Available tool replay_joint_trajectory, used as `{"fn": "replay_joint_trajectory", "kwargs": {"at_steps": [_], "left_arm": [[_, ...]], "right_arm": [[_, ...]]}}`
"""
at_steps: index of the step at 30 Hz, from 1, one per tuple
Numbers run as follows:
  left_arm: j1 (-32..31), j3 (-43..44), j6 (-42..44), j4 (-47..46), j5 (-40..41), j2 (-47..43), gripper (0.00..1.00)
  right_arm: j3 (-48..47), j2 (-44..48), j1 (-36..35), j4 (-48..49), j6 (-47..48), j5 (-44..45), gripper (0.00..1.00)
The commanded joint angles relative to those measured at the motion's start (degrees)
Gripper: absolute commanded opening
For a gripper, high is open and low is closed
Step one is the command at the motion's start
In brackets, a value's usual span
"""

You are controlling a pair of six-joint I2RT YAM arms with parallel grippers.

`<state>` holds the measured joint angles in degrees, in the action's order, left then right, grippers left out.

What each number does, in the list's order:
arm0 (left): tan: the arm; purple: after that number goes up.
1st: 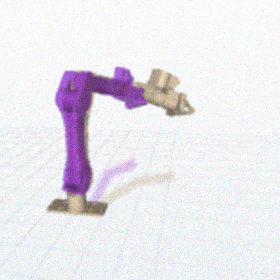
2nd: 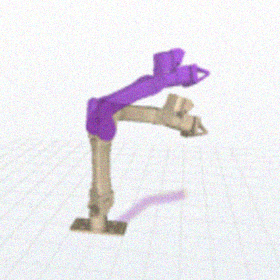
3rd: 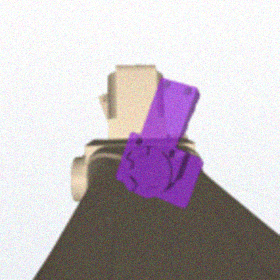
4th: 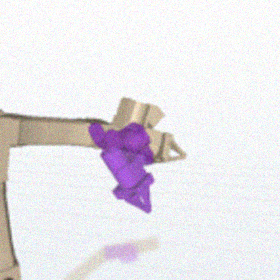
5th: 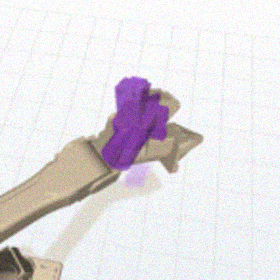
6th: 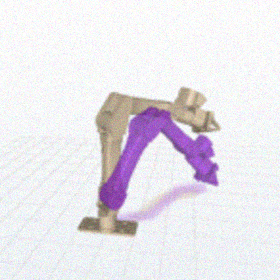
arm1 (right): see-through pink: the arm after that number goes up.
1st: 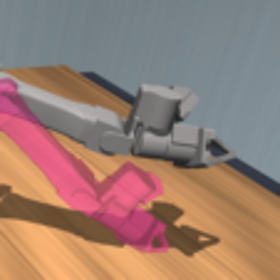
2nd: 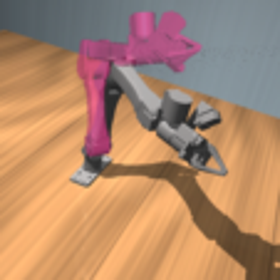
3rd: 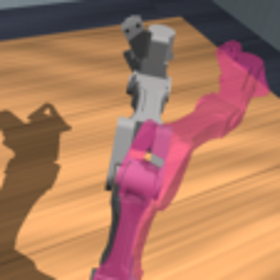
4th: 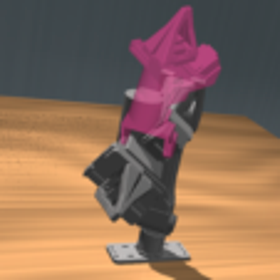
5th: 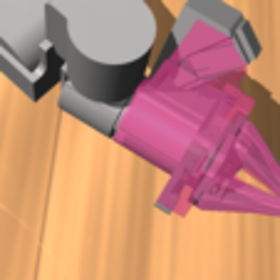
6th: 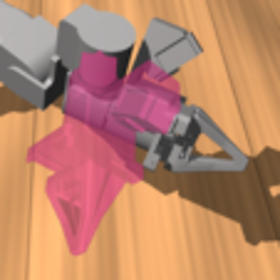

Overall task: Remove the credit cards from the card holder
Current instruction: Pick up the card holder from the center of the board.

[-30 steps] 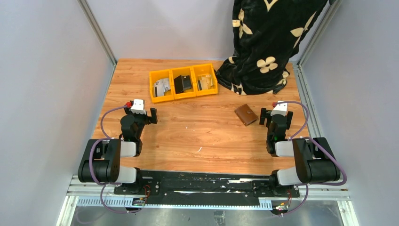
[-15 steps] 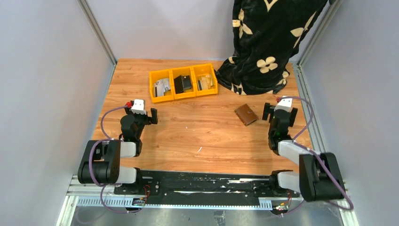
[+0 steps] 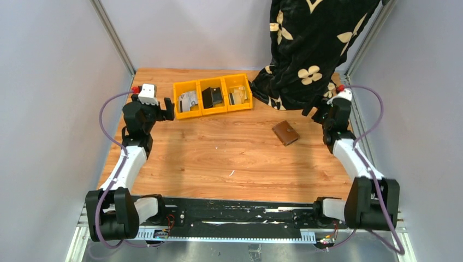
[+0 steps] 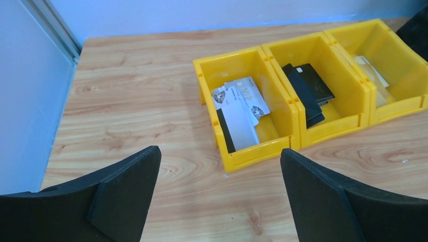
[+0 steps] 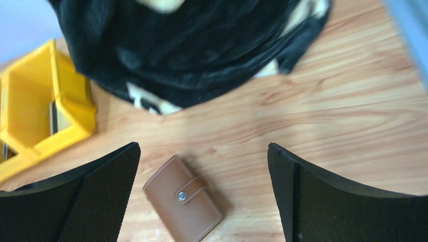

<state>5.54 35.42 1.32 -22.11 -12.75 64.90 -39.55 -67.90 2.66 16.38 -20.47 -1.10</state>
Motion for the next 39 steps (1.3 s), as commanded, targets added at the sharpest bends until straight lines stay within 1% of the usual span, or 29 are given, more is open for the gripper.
{"fn": "replay_joint_trajectory", "kwargs": {"at_steps": [1,3,6,7,9,11,15,18,24,27,31,36,39], "left_arm": [[0.74,8.90,0.76,20.95,-1.89,-0.18,1.00],[1.14,13.04,-0.16,27.80,-1.33,0.44,1.00],[1.70,18.33,-0.85,35.57,-1.30,1.27,1.00],[1.79,19.68,-0.79,37.66,-1.54,1.36,1.00],[2.00,21.58,-0.63,41.77,-2.32,1.52,1.00],[2.03,22.71,-0.46,44.26,-2.78,1.60,1.00],[2.01,24.90,-0.04,48.16,-3.72,1.62,1.00],[2.02,26.95,0.75,51.37,-5.25,1.55,1.00],[2.02,32.31,1.57,58.42,-8.56,2.41,1.00],[2.02,33.56,1.99,60.18,-9.28,2.06,1.00],[2.01,33.94,2.58,61.05,-10.25,0.96,1.00],[2.02,33.63,2.49,61.79,-13.25,0.31,1.00],[2.02,33.70,2.29,62.24,-14.74,0.33,1.00]], "right_arm": [[-7.13,-7.18,-1.24,-16.04,-1.33,-10.95,1.00],[-6.70,-8.79,-3.24,-16.02,-0.88,-10.22,1.00],[-7.15,-11.57,-7.08,-16.11,0.75,-8.04,1.00],[-7.93,-13.11,-7.62,-18.13,1.01,-7.34,1.00],[-8.76,-15.71,-7.95,-18.86,0.62,-8.51,1.00],[-8.78,-17.61,-8.84,-18.43,0.09,-8.41,1.00],[-11.71,-22.03,-12.57,-23.85,1.08,-1.78,1.00],[-9.79,-21.97,-15.46,-22.23,1.29,2.51,1.00],[-9.22,-24.17,-19.16,-21.99,0.94,5.19,1.00],[-10.13,-25.66,-21.81,-22.94,0.86,8.89,1.00],[-14.50,-28.82,-23.71,-26.59,1.40,13.41,1.00],[-15.94,-30.37,-24.01,-26.49,2.26,13.60,1.00],[-16.32,-31.24,-24.18,-26.46,2.19,12.86,0.96]]}}
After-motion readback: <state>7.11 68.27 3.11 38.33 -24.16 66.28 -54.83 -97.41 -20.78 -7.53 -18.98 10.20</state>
